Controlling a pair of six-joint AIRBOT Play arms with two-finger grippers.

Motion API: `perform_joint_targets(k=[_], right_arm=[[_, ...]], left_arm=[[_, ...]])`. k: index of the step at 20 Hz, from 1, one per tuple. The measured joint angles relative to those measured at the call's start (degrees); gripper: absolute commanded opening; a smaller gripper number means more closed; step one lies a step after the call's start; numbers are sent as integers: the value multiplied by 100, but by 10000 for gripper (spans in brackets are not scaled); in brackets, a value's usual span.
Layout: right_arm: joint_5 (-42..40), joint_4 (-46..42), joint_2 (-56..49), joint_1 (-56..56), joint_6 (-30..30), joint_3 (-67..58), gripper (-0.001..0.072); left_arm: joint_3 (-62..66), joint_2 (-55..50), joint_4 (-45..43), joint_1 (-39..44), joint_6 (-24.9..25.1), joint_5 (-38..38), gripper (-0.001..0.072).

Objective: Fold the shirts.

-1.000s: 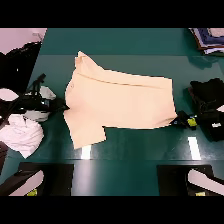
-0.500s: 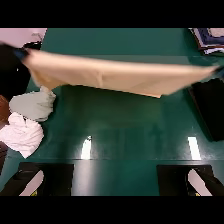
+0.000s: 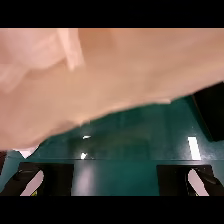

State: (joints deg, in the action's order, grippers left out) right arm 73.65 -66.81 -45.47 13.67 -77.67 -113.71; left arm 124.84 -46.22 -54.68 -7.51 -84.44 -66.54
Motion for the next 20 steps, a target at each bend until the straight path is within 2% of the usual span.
perform_joint_targets(k=[4,10,15,20], right_arm=[[713,-116,-730,-50,-131,-138,13],[1025,-247,-2258,-544,-120,1117,13],[664,-240,-3700,-673,-83,1685,13],[275,-164,-4776,-671,-83,1016,13]], left_arm=[[-1180,-85,15,0,-81,-225,25],[-3447,-1075,52,363,109,-492,25],[-4019,-2868,-133,710,380,247,26],[-3508,-4301,-120,778,468,1119,26]])
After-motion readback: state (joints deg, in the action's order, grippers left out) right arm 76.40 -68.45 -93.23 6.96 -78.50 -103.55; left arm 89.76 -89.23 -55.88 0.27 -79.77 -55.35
